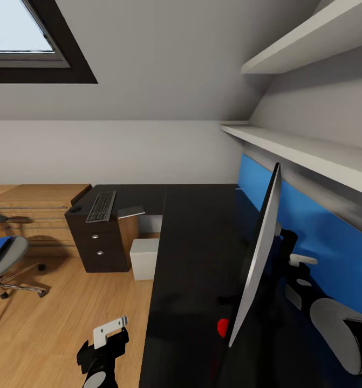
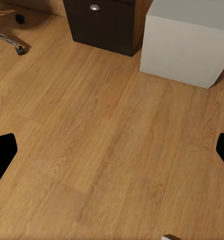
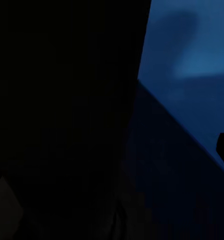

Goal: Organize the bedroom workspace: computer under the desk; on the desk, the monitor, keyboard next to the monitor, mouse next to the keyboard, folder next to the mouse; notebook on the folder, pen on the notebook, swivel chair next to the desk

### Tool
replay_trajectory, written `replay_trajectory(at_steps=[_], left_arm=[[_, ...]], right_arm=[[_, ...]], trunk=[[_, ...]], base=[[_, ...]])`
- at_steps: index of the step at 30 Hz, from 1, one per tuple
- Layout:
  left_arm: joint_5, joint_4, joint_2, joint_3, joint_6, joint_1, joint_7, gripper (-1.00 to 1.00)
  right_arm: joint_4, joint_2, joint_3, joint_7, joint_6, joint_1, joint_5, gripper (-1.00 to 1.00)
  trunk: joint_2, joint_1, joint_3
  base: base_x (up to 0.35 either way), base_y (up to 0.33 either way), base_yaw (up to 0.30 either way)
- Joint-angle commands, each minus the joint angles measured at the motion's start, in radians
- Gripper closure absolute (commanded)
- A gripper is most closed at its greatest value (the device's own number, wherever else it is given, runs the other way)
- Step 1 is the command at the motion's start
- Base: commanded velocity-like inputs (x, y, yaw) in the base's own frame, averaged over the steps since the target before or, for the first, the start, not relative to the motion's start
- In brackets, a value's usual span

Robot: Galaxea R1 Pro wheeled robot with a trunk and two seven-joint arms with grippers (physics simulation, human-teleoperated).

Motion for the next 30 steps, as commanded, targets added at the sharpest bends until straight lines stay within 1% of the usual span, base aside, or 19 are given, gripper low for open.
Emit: replay_trajectory(at_steps=[1,6,8,10,21,30], left_arm=[[0.004,-0.002,0.0,-0.001,0.005,0.0,0.005,-1.0],[0.004,-0.002,0.0,-0.001,0.005,0.0,0.005,-1.0],[0.004,-0.002,0.0,-0.001,0.005,0.0,0.005,-1.0],[0.004,-0.002,0.0,-0.001,0.005,0.0,0.005,-1.0],[0.004,-0.002,0.0,-0.001,0.005,0.0,0.005,-1.0],[0.004,-0.002,0.0,-0.001,0.005,0.0,0.005,-1.0]], right_arm=[[0.0,0.0,-0.003,0.003,-0.005,-0.001,-0.006,-1.0],[-0.001,0.0,-0.002,0.005,-0.005,-0.001,0.006,-1.0],[-0.001,0.002,-0.002,0.005,-0.006,-0.001,0.023,-1.0],[-0.001,0.002,-0.002,0.005,-0.006,-0.001,0.029,-1.0],[0.001,0.003,-0.001,0.006,-0.006,-0.001,0.037,-1.0],[0.001,0.003,0.001,0.038,-0.006,0.0,0.04,-1.0]], trunk=[[-0.001,0.0,-0.001],[-0.001,0.0,-0.001],[-0.001,0.0,-0.001],[-0.001,0.0,-0.001],[-0.001,0.0,-0.001],[-0.001,0.0,-0.001]], base=[[0.0,0.0,0.0],[0.0,0.0,0.0],[0.0,0.0,0.0],[0.0,0.0,0.0],[0.0,0.0,0.0],[0.0,0.0,0.0]])
